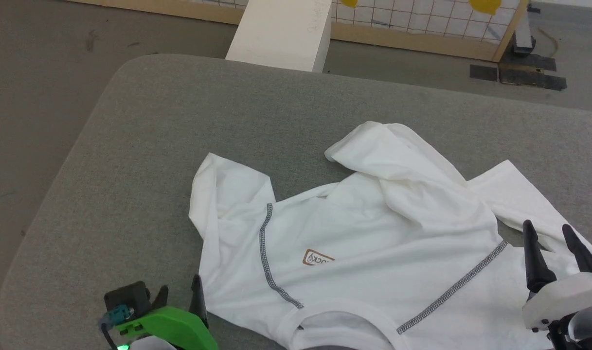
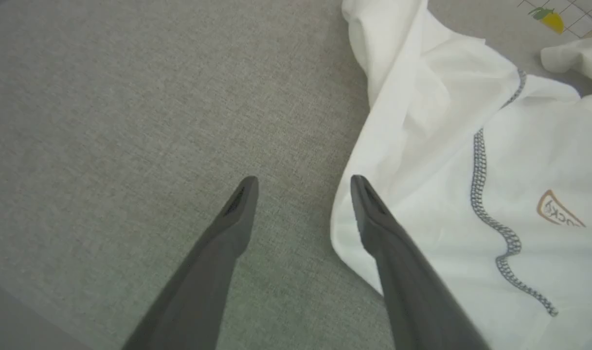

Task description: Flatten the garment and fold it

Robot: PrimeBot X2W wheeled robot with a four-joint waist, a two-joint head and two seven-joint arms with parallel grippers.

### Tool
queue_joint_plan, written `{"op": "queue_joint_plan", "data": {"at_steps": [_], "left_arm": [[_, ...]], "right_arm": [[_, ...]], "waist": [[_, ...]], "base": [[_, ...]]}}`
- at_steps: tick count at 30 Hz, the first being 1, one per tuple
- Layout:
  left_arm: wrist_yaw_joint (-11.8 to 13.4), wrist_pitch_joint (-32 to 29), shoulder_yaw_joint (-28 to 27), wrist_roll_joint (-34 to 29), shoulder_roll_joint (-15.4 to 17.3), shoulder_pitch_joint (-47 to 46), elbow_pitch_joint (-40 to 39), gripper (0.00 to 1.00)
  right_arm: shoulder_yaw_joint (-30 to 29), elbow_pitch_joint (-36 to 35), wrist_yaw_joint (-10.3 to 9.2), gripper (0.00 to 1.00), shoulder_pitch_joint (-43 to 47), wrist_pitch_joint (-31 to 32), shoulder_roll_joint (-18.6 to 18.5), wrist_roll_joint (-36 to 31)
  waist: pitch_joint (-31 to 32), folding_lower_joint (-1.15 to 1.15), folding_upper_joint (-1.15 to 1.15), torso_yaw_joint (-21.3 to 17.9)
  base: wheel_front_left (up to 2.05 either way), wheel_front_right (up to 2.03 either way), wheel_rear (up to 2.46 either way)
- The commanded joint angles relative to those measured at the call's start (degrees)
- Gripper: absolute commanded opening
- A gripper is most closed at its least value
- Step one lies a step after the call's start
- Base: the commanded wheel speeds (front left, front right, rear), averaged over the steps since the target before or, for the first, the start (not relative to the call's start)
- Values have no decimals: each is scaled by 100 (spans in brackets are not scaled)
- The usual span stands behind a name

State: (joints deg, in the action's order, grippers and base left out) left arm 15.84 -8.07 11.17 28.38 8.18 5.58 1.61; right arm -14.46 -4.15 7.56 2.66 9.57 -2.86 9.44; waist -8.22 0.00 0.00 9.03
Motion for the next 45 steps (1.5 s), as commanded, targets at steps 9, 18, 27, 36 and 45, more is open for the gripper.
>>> {"op": "queue_joint_plan", "data": {"at_steps": [9, 18, 27, 36, 45], "left_arm": [[-671, 14, 555, -491, 482, -398, 128, 100], [-349, -865, 401, -665, 970, -547, 244, 100], [-433, -1721, 367, -319, 1211, -353, 226, 0], [-398, -1721, 340, -196, 1201, -174, -48, 0], [-371, -1637, 341, -135, 1155, -134, -134, 0]], "right_arm": [[114, -269, -8, 100, 70, 75, -2, -20], [238, -343, -8, 100, 71, 80, -2, 141], [730, -636, -8, 100, 409, 482, -98, 122], [1829, -1361, -8, 100, 1559, 1377, -654, 102], [2554, -793, -8, 100, 1529, 856, -1091, -682]], "waist": [[-38, 0, 0, -232], [-223, 0, 0, -646], [-290, 0, 0, -915], [-273, 0, 0, -970], [-276, 0, 0, -974]], "base": [[0, 0, 0], [0, 0, 0], [0, 0, 0], [0, 0, 0], [0, 0, 0]]}}
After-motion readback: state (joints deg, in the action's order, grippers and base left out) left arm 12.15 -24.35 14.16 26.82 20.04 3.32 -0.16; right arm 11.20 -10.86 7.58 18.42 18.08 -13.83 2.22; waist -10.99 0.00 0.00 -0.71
